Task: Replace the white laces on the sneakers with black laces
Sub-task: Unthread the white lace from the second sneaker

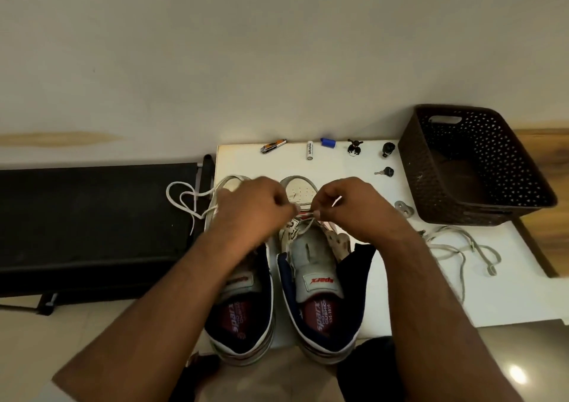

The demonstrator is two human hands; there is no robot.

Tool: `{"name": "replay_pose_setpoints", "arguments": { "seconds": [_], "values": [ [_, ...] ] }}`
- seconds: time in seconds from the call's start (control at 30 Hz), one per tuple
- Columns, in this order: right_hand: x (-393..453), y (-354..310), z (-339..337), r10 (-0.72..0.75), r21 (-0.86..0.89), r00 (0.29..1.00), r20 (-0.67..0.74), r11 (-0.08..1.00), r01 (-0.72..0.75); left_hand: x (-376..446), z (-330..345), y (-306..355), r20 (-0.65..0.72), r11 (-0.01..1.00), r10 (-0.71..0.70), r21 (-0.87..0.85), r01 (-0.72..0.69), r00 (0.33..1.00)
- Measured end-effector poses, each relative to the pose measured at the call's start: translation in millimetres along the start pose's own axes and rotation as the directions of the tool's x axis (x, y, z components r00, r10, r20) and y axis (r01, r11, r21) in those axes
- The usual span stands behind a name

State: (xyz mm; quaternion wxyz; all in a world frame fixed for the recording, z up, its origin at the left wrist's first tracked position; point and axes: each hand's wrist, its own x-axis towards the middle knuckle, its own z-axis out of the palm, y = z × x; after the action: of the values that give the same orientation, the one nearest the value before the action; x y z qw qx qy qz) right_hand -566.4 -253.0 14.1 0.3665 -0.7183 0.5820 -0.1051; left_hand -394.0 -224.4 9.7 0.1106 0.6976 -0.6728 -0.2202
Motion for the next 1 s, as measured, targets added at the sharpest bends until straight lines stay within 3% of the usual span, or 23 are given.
{"name": "replay_pose_setpoints", "arguments": {
  "seconds": [0.07,0.2,0.33,0.43,0.5,0.6,0.67,0.77,0.9,1.0],
  "values": [
    [-0.4,-3.7,5.9,0.011,-0.13,0.998,0.061,0.991,-0.003,0.1,11.8,8.2,0.192,0.992,-0.039,0.126,0.015,0.981],
    [1.2,-3.9,14.1,0.021,-0.174,0.996,0.081,0.985,-0.007,5.3,12.2,-0.1,0.326,0.991,-0.089,0.122,0.052,0.941],
    [4.4,0.8,25.7,0.066,-0.369,0.995,0.069,0.929,-0.036,6.7,11.5,-1.3,0.334,0.989,-0.052,0.149,0.002,0.941],
    [7.2,1.0,35.3,0.02,-0.437,1.0,0.007,0.899,-0.014,8.3,10.6,-2.4,0.342,0.988,-0.053,0.156,-0.001,0.938],
    [8.7,3.0,32.3,0.006,-0.345,0.997,-0.081,0.938,-0.033,9.0,9.2,-5.3,0.358,0.989,-0.072,0.146,0.02,0.931],
    [9.6,17.7,9.9,0.139,-0.086,0.942,-0.305,0.981,-0.173,9.6,8.8,-8.5,0.376,0.992,-0.085,0.123,0.041,0.923],
    [10.6,30.1,0.6,0.202,-0.015,0.914,-0.351,0.975,-0.221,10.4,8.9,-9.1,0.38,0.993,-0.087,0.104,0.051,0.921],
    [9.0,24.9,3.8,0.148,0.023,0.951,-0.273,0.989,-0.147,11.3,9.6,-8.8,0.377,0.994,-0.085,0.09,0.055,0.922],
    [6.2,0.9,19.9,0.017,-0.319,1.0,-0.024,0.947,-0.024,9.9,8.6,-9.2,0.375,0.995,-0.082,0.09,0.052,0.923],
    [7.0,-3.2,30.9,0.007,-0.433,1.0,0.025,0.902,0.004,9.3,8.7,-9.4,0.373,0.994,-0.083,0.103,0.048,0.924]
  ]
}}
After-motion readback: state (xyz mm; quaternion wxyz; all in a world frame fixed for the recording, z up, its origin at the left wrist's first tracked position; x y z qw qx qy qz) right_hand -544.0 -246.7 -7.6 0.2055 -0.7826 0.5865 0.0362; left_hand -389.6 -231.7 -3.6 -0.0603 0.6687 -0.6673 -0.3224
